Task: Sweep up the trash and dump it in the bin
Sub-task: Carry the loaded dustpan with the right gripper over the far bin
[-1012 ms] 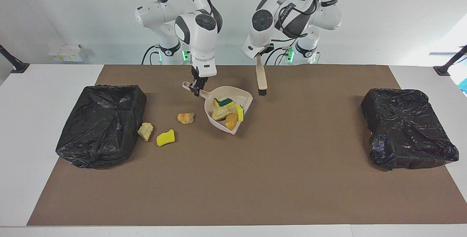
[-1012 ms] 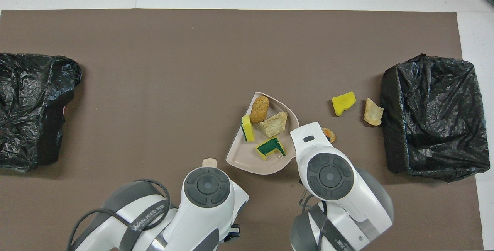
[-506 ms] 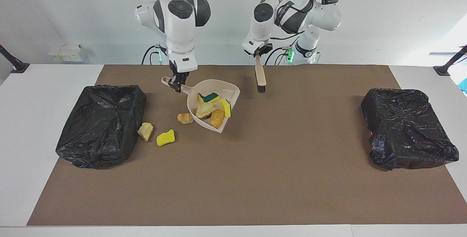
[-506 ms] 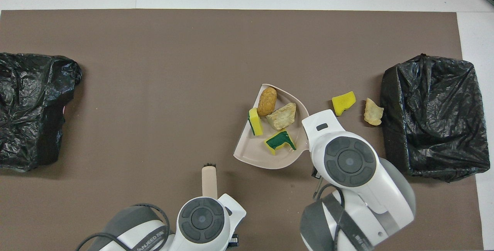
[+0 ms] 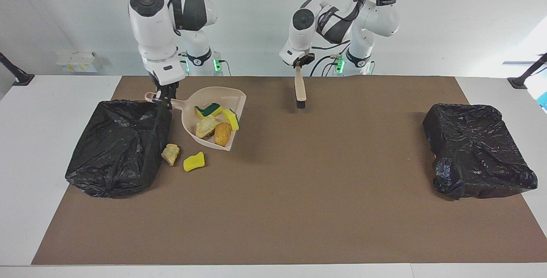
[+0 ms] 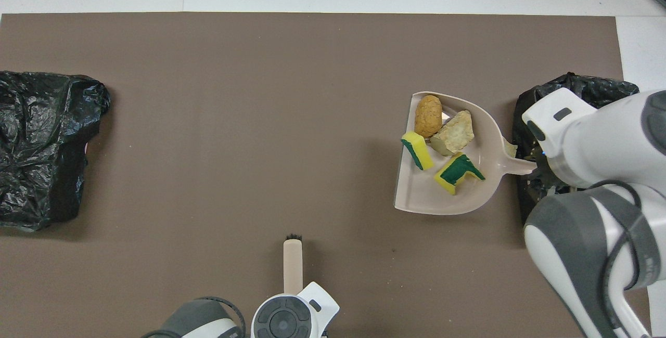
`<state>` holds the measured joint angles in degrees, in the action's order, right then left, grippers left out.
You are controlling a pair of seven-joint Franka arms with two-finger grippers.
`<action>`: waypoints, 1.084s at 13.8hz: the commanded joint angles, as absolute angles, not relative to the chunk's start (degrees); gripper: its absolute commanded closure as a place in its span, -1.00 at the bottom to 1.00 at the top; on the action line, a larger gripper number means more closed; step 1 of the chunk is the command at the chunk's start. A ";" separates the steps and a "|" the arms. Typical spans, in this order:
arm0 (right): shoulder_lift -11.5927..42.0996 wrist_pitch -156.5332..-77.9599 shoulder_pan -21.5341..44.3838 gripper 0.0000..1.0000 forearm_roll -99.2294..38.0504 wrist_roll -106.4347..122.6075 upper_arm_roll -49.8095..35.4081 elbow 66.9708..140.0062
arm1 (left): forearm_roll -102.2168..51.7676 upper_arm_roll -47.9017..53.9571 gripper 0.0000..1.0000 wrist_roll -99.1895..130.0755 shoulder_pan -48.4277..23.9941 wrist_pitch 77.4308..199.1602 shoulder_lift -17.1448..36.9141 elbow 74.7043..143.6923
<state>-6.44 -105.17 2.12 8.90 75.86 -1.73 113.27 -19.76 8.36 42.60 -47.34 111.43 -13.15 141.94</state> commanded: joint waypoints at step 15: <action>-3.17 -117.15 -23.11 1.00 11.14 112.59 -0.27 108.99 | -24.79 7.65 0.16 34.36 -45.88 112.67 -10.72 143.17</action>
